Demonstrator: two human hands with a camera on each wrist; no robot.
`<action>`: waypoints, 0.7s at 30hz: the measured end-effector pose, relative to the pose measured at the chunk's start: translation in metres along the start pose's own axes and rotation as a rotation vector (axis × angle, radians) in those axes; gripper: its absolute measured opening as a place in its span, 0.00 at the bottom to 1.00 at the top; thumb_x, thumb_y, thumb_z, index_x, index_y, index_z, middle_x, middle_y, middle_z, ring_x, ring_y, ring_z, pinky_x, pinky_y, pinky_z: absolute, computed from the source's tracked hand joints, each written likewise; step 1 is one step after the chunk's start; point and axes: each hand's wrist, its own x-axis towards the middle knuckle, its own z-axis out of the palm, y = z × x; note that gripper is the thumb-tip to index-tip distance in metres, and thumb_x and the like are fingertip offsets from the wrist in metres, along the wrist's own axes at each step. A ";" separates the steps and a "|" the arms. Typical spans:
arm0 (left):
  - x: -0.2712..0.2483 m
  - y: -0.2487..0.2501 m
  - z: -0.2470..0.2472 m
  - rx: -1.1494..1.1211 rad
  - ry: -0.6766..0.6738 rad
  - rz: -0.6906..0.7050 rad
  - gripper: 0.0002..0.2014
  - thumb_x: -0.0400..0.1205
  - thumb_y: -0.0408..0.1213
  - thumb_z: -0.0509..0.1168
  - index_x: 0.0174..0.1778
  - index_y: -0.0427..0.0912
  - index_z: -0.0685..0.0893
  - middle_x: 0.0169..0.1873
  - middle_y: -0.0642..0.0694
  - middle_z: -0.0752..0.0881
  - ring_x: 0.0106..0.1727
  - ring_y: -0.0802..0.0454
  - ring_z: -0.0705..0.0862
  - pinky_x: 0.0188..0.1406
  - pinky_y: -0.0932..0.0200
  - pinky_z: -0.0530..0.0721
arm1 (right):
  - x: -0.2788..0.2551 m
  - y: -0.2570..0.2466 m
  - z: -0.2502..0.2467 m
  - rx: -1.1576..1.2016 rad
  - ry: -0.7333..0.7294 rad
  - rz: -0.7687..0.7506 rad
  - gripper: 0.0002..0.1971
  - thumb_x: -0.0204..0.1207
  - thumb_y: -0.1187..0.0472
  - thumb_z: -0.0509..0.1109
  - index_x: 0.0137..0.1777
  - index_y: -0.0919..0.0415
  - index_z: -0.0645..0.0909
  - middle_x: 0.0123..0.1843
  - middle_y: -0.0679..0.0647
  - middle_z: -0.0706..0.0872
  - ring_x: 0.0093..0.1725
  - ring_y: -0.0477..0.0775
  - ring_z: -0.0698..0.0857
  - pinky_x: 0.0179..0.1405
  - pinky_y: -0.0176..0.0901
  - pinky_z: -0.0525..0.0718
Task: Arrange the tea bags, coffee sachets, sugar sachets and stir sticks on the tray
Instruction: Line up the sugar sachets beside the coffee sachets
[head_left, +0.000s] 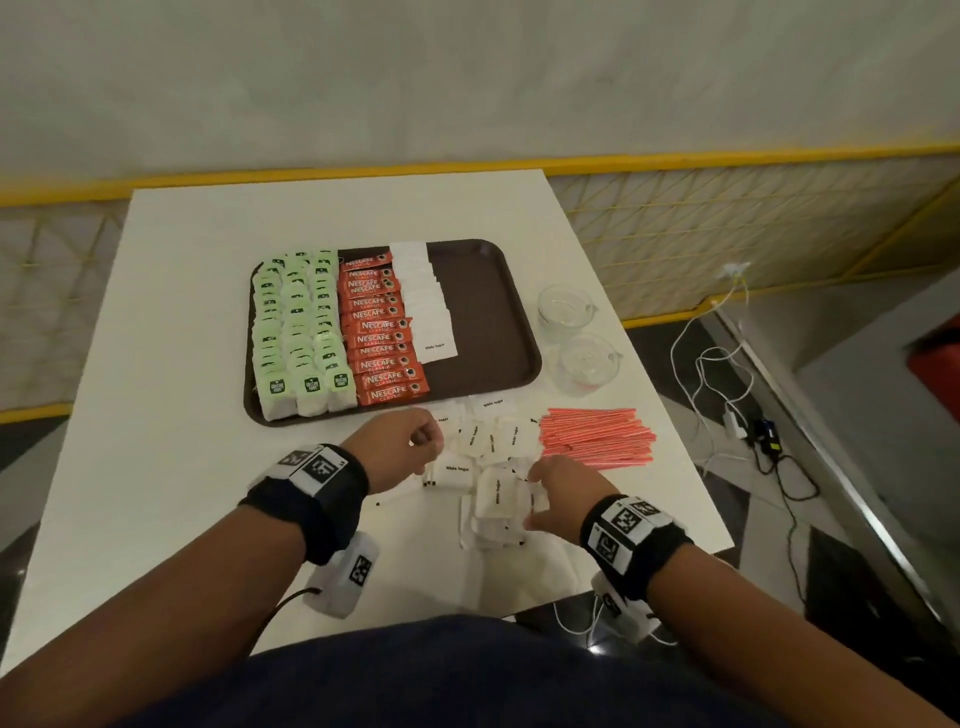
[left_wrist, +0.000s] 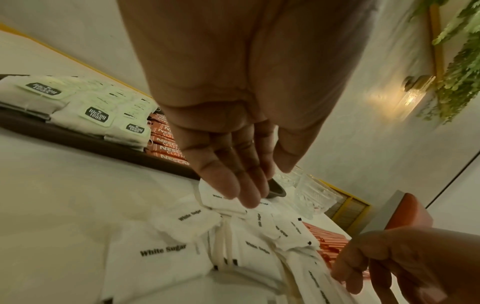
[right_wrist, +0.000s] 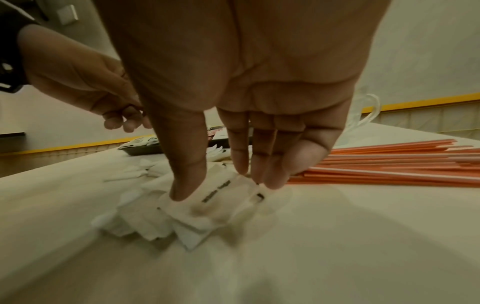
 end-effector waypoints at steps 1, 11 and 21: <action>0.000 0.002 0.004 0.026 -0.008 0.001 0.04 0.84 0.42 0.64 0.48 0.49 0.83 0.45 0.51 0.87 0.41 0.56 0.88 0.38 0.61 0.83 | 0.001 0.000 0.002 -0.022 -0.003 -0.005 0.33 0.72 0.45 0.77 0.74 0.54 0.73 0.71 0.53 0.76 0.69 0.55 0.78 0.68 0.48 0.77; 0.001 0.021 0.049 0.393 -0.127 -0.125 0.18 0.84 0.56 0.61 0.50 0.44 0.84 0.48 0.46 0.87 0.50 0.49 0.83 0.48 0.54 0.79 | 0.014 0.004 0.013 -0.161 0.000 -0.055 0.36 0.69 0.41 0.77 0.72 0.58 0.71 0.71 0.59 0.73 0.70 0.61 0.75 0.67 0.53 0.78; 0.012 0.052 0.106 0.379 -0.029 -0.312 0.24 0.75 0.48 0.73 0.62 0.39 0.78 0.56 0.42 0.86 0.56 0.43 0.85 0.52 0.54 0.83 | 0.021 0.010 0.000 0.000 -0.041 -0.080 0.29 0.68 0.50 0.81 0.65 0.56 0.73 0.63 0.55 0.83 0.59 0.57 0.83 0.55 0.49 0.84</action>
